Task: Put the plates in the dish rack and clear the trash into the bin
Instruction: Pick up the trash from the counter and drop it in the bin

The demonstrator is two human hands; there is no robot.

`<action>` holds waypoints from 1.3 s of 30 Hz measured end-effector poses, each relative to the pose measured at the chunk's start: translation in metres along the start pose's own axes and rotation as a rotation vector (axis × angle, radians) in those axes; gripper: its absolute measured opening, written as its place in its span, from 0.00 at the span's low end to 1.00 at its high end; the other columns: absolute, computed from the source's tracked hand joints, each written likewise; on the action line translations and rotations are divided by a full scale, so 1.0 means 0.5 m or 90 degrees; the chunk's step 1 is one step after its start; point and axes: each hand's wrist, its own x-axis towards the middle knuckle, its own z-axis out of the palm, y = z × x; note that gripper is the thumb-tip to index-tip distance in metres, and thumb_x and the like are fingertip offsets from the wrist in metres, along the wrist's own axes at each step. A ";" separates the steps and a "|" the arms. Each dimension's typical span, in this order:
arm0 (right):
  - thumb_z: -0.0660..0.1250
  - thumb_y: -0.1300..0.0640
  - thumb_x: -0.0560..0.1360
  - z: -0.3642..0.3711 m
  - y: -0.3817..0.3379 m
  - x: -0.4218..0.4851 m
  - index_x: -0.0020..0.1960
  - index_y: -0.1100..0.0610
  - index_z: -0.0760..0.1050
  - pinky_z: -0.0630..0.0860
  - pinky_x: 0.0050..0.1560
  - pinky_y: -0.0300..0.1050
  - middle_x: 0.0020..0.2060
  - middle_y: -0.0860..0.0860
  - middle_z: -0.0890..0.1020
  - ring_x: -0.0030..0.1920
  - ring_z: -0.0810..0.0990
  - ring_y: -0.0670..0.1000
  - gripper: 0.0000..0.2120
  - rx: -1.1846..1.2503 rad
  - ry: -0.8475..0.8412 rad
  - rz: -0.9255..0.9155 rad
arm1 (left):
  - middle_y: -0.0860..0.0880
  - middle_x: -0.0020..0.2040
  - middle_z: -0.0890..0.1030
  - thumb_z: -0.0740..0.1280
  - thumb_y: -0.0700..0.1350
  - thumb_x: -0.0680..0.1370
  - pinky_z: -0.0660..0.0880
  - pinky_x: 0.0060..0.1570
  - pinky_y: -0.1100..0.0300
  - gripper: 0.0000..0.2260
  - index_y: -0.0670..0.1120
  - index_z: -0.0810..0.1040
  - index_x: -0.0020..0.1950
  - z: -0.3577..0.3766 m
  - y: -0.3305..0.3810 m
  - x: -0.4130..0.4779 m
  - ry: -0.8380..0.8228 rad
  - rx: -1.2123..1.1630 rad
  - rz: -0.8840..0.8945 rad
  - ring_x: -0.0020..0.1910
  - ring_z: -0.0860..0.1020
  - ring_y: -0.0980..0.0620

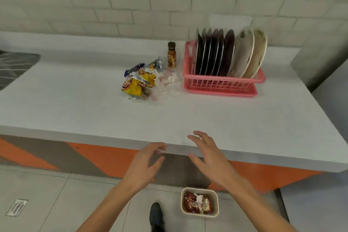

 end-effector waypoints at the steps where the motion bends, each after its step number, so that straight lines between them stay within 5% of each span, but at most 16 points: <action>1: 0.57 0.46 0.82 0.004 -0.009 0.026 0.77 0.45 0.57 0.56 0.74 0.40 0.77 0.41 0.52 0.76 0.50 0.43 0.25 -0.001 -0.003 -0.003 | 0.65 0.57 0.78 0.66 0.44 0.79 0.69 0.54 0.72 0.14 0.58 0.76 0.62 -0.016 -0.008 0.020 0.005 -0.004 -0.001 0.58 0.74 0.66; 13: 0.59 0.48 0.81 0.032 -0.064 0.357 0.75 0.49 0.63 0.56 0.70 0.34 0.73 0.44 0.62 0.73 0.61 0.46 0.22 -0.008 -0.051 0.048 | 0.62 0.58 0.78 0.69 0.41 0.76 0.70 0.49 0.73 0.16 0.56 0.76 0.61 -0.208 -0.165 0.312 0.049 0.023 0.000 0.54 0.76 0.65; 19: 0.61 0.50 0.80 0.054 -0.042 0.489 0.74 0.55 0.65 0.64 0.69 0.44 0.69 0.53 0.66 0.69 0.67 0.54 0.24 -0.066 -0.197 0.168 | 0.50 0.66 0.74 0.73 0.40 0.72 0.74 0.60 0.48 0.23 0.50 0.75 0.66 -0.280 -0.232 0.485 0.083 0.120 0.066 0.61 0.74 0.49; 25: 0.61 0.49 0.78 0.061 -0.046 0.535 0.70 0.56 0.68 0.69 0.61 0.48 0.64 0.56 0.70 0.64 0.71 0.57 0.22 -0.151 -0.290 0.211 | 0.46 0.78 0.55 0.78 0.57 0.66 0.65 0.65 0.40 0.36 0.54 0.70 0.70 -0.295 -0.273 0.614 0.068 0.270 -0.022 0.75 0.56 0.41; 29: 0.61 0.49 0.78 0.060 -0.054 0.541 0.71 0.55 0.67 0.71 0.60 0.48 0.62 0.54 0.70 0.63 0.71 0.57 0.23 -0.159 -0.296 0.213 | 0.47 0.63 0.71 0.78 0.56 0.66 0.72 0.53 0.50 0.28 0.48 0.73 0.59 -0.292 -0.298 0.643 0.006 0.250 -0.069 0.59 0.72 0.42; 33: 0.61 0.49 0.78 0.057 -0.065 0.543 0.69 0.55 0.68 0.72 0.56 0.48 0.60 0.54 0.69 0.60 0.73 0.57 0.22 -0.154 -0.301 0.217 | 0.50 0.41 0.72 0.75 0.41 0.64 0.66 0.37 0.54 0.18 0.48 0.67 0.44 -0.298 -0.304 0.639 0.024 0.152 -0.045 0.39 0.70 0.47; 39: 0.62 0.49 0.77 0.058 -0.080 0.542 0.67 0.56 0.69 0.71 0.51 0.47 0.60 0.55 0.67 0.58 0.74 0.57 0.20 -0.149 -0.296 0.225 | 0.47 0.40 0.73 0.71 0.31 0.67 0.73 0.35 0.50 0.15 0.46 0.67 0.38 -0.320 -0.292 0.631 0.117 0.068 0.020 0.36 0.74 0.44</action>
